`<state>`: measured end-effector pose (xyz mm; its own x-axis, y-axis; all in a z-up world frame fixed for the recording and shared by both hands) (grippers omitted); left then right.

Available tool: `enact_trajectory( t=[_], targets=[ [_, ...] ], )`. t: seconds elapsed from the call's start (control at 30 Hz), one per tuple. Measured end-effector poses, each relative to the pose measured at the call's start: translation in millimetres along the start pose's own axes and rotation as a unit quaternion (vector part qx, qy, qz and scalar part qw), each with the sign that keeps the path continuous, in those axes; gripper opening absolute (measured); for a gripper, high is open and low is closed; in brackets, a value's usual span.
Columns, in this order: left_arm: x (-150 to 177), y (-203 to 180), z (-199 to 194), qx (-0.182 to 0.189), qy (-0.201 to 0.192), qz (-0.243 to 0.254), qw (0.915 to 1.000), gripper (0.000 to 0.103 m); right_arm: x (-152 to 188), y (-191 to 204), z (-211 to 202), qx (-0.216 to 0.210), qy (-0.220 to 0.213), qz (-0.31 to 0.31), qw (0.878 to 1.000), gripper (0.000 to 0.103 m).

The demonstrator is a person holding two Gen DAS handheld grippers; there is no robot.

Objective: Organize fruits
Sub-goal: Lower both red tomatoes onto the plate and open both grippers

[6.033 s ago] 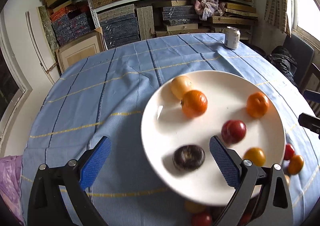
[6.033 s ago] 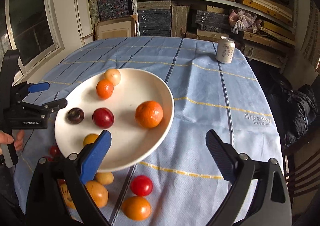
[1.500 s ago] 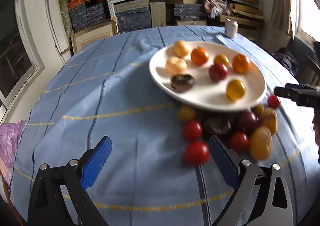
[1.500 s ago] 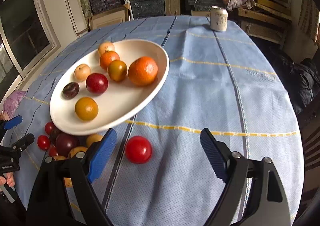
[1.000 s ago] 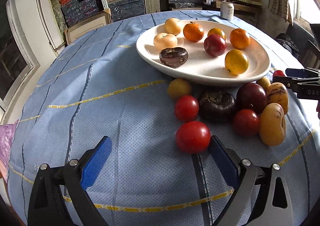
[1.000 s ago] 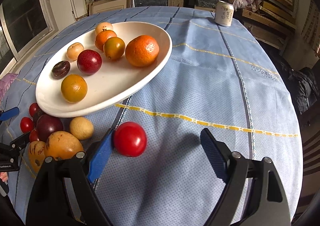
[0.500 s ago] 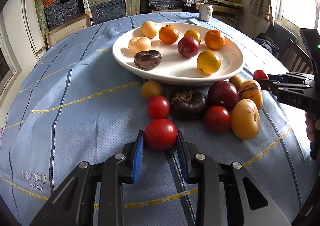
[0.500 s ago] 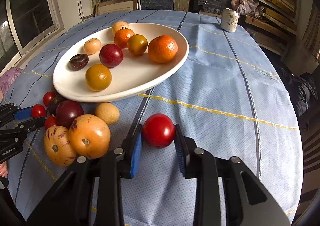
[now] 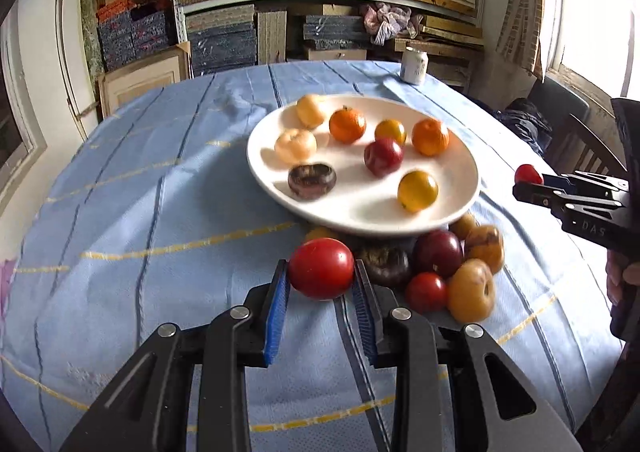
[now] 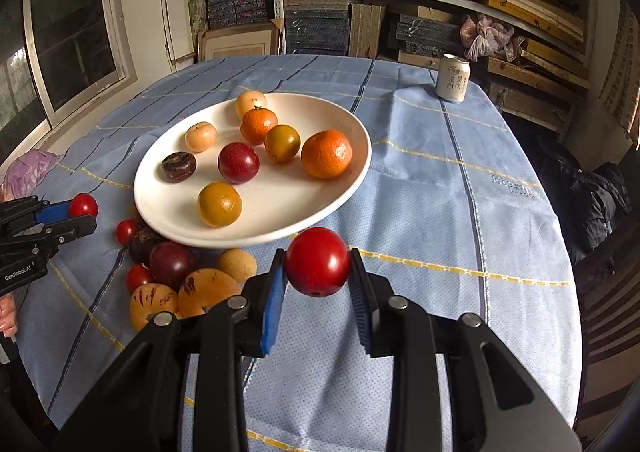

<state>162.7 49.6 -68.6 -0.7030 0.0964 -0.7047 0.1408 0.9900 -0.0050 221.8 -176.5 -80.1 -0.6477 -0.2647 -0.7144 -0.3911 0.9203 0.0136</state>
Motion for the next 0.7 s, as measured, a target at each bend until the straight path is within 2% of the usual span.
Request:
enact_trajectory(
  t=[0.23,0.4,0.57,0.7],
  targets=[
    [-49.8,-14.0,16.2,-0.009,-0.024,0.009,0.9996,0.032,-32.9,6.6,3.6,-0.015,-0.026,0.007,1.000,0.030],
    [-58.8,-15.8,52.1,-0.011,0.004,-0.007,0.9999,0.032,-52.1,17.0,11.3,-0.029,-0.062,0.011,0.998,0.030],
    [-60.5,-16.6,70.4,-0.004,0.010,-0.028,0.9995,0.032,-52.4,20.1,34.5,-0.037,-0.039,0.006,0.999,0.030],
    [-57.1,-21.4,79.0,0.007,0.021,-0.022,0.9995,0.032,-46.6,17.3,47.5,-0.044,-0.016,0.015,0.999,0.030]
  ],
)
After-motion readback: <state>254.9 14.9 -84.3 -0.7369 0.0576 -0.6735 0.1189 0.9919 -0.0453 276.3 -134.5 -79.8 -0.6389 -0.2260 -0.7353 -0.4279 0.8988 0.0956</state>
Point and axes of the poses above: each gripper's, at about its wrist camera, not at the fingertips, and z roughly the way its jaws point, y to its left, x to its underside, the point moved 7 cm from there along z, roughly the way its jaws point, and after that the axes turned 2 degrees about -z, right-handed, at the moved point
